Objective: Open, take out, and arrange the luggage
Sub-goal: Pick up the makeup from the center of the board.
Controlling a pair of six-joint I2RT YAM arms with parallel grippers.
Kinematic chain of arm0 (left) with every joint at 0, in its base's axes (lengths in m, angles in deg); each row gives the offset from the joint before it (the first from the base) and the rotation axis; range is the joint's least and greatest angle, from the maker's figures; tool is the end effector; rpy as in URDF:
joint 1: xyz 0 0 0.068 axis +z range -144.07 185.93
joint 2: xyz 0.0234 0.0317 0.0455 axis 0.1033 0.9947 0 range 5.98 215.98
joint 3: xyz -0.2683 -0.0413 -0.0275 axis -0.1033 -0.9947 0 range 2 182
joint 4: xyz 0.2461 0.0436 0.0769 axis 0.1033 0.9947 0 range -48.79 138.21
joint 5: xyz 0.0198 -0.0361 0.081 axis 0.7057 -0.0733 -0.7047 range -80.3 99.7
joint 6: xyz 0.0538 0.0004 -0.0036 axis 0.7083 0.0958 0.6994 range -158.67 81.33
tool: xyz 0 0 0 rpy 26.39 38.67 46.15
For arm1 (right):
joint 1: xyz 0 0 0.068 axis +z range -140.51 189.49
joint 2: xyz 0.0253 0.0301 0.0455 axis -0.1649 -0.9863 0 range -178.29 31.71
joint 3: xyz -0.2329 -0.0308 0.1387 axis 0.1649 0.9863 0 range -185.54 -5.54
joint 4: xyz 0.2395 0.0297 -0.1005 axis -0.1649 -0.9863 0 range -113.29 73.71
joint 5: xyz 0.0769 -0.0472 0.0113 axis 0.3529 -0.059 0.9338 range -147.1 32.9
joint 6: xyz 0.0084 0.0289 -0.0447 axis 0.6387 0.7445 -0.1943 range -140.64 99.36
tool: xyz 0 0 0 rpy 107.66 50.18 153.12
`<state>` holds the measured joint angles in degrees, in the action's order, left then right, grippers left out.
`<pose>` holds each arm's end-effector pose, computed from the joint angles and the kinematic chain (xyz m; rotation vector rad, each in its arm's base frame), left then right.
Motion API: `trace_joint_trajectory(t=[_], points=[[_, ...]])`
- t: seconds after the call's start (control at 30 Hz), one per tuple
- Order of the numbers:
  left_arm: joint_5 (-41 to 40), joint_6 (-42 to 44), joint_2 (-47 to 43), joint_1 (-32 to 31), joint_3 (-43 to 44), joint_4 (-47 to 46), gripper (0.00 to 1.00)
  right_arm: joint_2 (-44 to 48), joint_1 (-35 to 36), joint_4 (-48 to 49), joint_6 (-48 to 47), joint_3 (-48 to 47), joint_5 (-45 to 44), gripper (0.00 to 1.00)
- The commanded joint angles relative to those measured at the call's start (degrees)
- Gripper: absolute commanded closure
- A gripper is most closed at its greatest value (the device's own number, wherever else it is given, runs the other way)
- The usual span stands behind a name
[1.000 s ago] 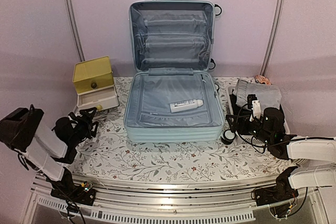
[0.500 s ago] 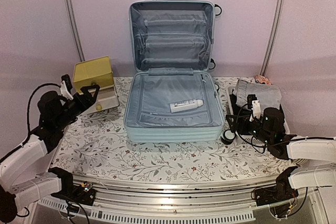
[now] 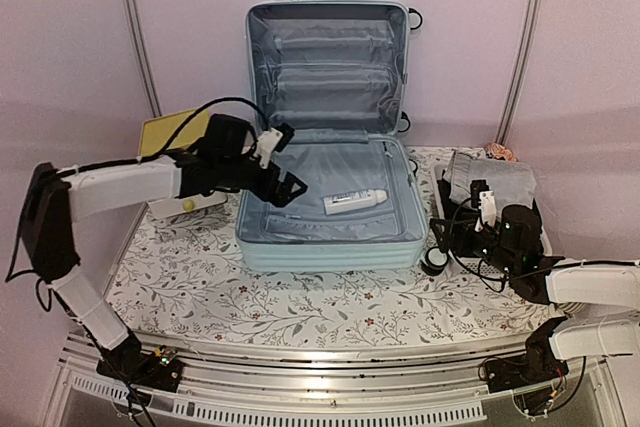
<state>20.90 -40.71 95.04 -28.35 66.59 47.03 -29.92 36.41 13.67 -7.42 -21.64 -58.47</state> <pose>0.2916 -0.2071 0.2757 0.7097 2.0219 -0.5822 0.1916 0.0964 0.1836 -0.2062 1.8568 0.4659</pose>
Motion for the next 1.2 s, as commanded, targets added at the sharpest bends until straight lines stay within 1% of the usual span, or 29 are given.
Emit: trace_joint_trajectory(t=[0.0,0.1,0.2,0.37,0.53,0.73,0.97,1.17], points=[[-1.4,13.2,13.4,-2.9,14.0,16.7,0.03,-0.7,-0.1,-0.6,-0.1,0.5,0.6,0.01],[-1.3,16.1,20.3,-3.6,23.0,21.5,0.08,-0.6,-0.1,-0.6,-0.1,0.6,0.4,0.01],[-0.2,19.0,25.3,-3.5,28.6,24.1,0.09,-0.7,0.0,-0.6,-0.1,0.6,0.5,0.01],[3.1,24.7,31.3,-3.6,36.1,29.5,0.08,-1.0,0.0,-0.6,-0.2,0.5,0.3,0.01],[5.7,31.9,36.0,-3.6,40.7,34.5,0.08,-0.8,0.0,-0.7,-0.1,0.5,0.2,0.01],[9.3,38.0,38.8,-3.6,42.0,33.4,0.09,-0.9,0.0,-0.5,-0.1,0.4,0.0,0.01],[10.4,43.7,39.1,-3.7,37.4,25.2,0.09,-0.9,0.0,-0.7,-0.1,0.5,0.0,0.01],[11.6,44.1,40.0,-3.7,37.1,20.9,0.10,-0.8,0.0,-0.7,0.0,0.5,-0.1,0.01]])
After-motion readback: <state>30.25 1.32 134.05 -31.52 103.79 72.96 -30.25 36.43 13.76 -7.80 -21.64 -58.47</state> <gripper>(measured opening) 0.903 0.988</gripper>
